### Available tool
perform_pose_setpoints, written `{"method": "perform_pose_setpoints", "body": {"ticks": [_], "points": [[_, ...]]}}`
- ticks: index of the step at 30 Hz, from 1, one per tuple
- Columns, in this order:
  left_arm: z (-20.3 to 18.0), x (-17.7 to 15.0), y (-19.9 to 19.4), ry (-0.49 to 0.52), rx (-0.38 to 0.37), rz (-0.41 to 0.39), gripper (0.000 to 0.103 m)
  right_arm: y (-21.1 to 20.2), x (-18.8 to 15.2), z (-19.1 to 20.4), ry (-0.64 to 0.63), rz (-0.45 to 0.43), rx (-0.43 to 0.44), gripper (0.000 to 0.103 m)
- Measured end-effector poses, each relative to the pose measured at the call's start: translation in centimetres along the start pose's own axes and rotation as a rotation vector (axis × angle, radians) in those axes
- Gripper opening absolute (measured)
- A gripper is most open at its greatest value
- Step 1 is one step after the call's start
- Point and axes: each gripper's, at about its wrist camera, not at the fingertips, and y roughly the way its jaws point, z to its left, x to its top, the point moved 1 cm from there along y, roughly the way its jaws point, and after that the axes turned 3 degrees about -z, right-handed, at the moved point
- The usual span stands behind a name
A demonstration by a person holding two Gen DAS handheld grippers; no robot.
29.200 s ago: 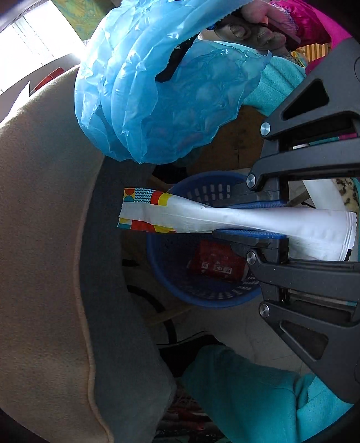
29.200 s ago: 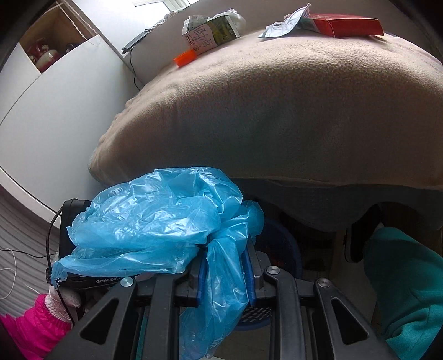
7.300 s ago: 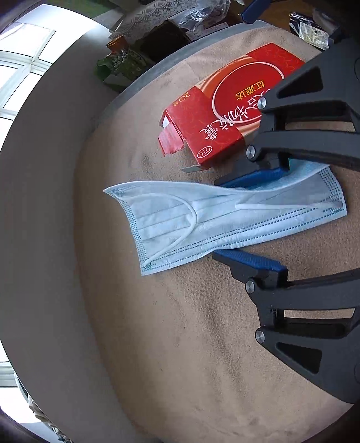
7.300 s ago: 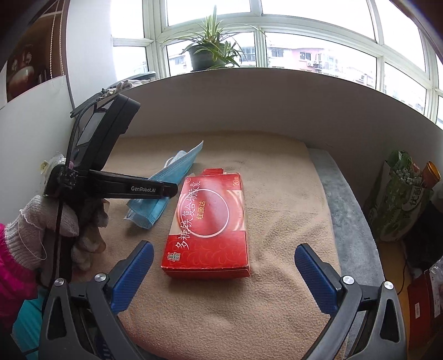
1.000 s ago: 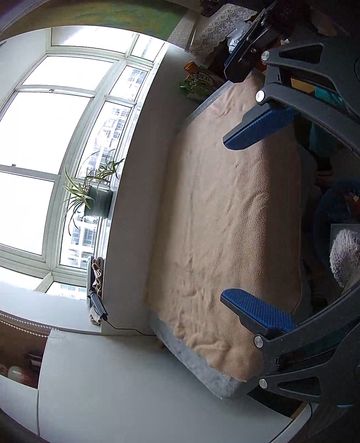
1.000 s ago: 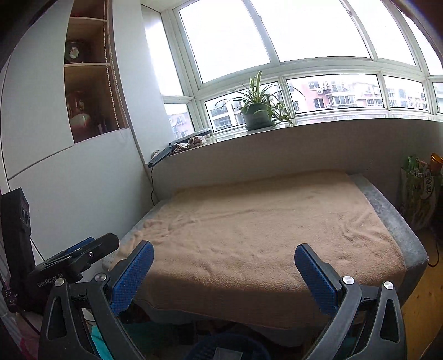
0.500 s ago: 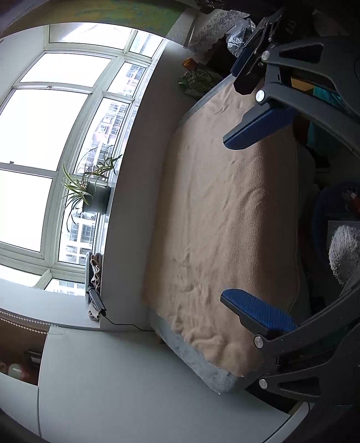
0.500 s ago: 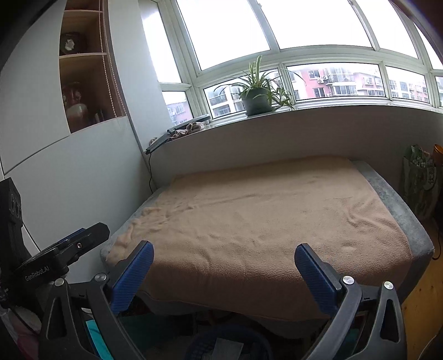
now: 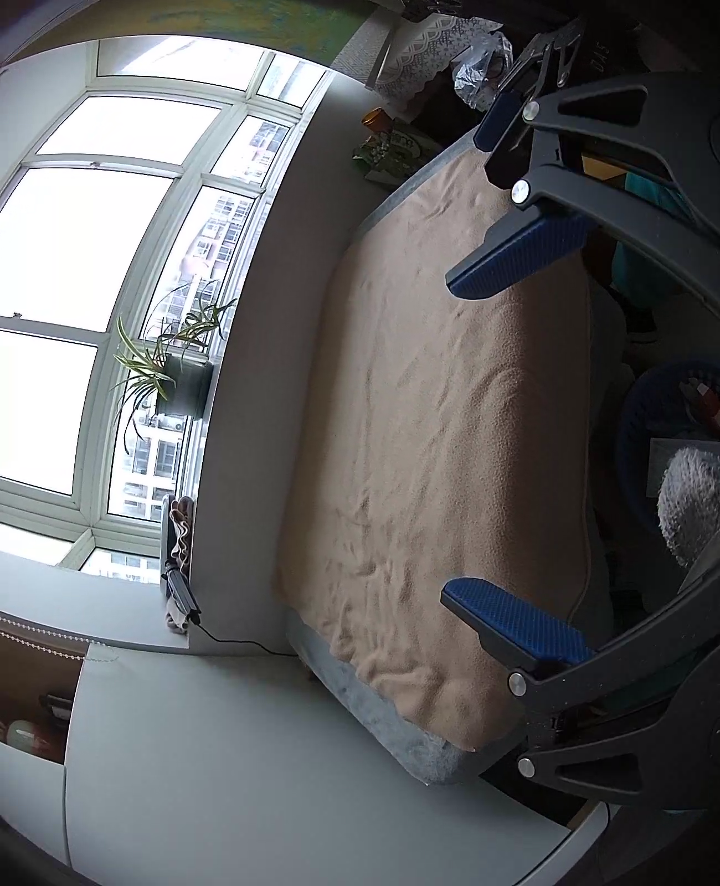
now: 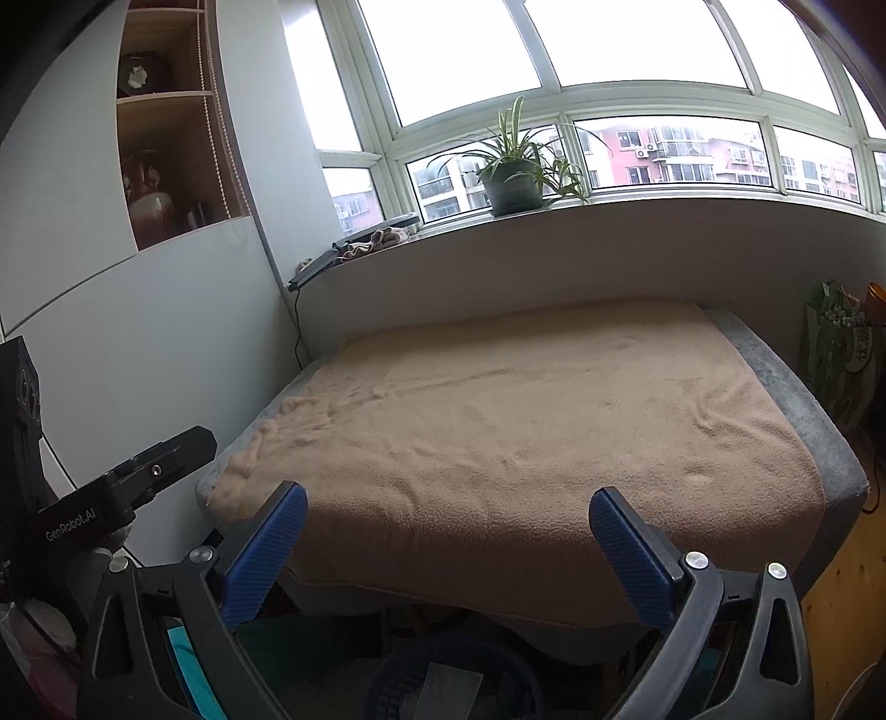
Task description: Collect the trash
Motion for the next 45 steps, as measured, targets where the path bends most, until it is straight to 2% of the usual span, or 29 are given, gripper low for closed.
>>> {"method": "perform_pose_setpoints", "body": {"ticks": [40, 45], "points": [[0.7, -0.8, 0.5, -0.005, 0.034, 0.021, 0.102, 0.7, -1.3, 0.1, 0.009, 0.047, -0.001, 0.103], [1.4, -1.0, 0.8, -0.033, 0.043, 0.025, 0.102, 1.1, -1.4, -0.1, 0.007, 0.055, -0.003, 0.103]]}}
